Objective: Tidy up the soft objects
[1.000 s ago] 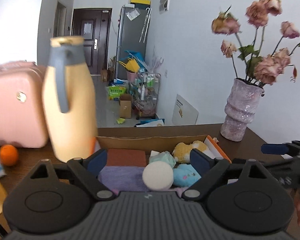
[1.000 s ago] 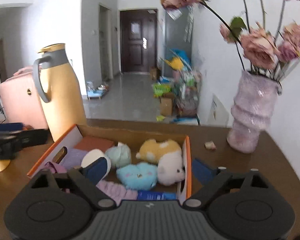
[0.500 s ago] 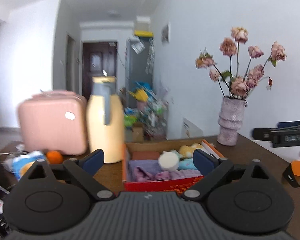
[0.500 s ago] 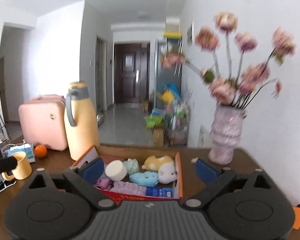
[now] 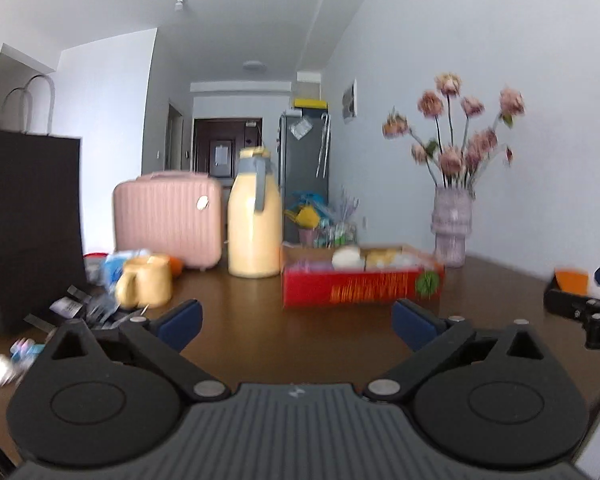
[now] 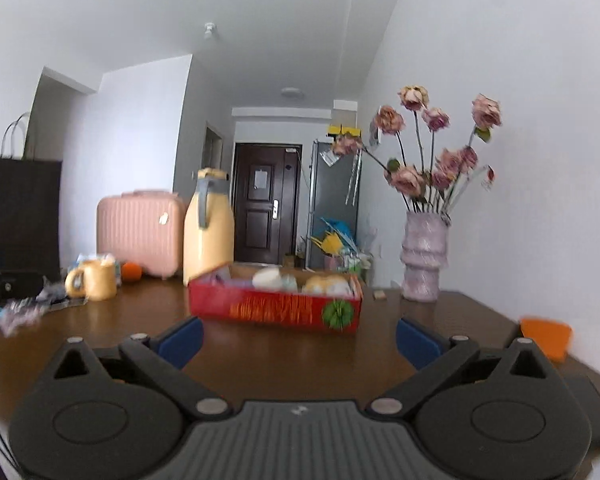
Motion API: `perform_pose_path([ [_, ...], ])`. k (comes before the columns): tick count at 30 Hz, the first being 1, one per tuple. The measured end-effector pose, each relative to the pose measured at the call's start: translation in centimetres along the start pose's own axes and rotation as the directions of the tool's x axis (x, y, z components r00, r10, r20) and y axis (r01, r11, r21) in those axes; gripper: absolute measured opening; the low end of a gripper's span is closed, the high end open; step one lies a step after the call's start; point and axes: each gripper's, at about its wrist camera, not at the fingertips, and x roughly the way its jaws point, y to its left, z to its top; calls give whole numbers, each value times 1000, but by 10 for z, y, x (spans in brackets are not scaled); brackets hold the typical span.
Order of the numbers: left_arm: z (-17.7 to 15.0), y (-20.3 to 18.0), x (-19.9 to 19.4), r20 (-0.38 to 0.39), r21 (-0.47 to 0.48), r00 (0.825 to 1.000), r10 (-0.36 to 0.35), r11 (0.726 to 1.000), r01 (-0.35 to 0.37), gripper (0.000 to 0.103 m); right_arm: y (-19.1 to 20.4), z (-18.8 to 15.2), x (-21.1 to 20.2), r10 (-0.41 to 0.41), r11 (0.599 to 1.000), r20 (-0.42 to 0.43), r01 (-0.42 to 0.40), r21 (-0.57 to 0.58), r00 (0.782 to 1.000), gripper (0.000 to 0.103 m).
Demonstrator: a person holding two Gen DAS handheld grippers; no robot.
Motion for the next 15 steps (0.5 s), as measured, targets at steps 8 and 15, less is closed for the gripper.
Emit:
perform_pose_path([
  [8, -23, -9, -60, -28, 25, 999, -46, 999, 47, 103, 17, -21, -75, 82, 995, -81, -76, 65, 993, 103],
  [15, -24, -12, -72, -32, 30, 996, -83, 996, 84, 103, 30, -22, -68, 81, 995, -152, -72, 69, 985, 103],
])
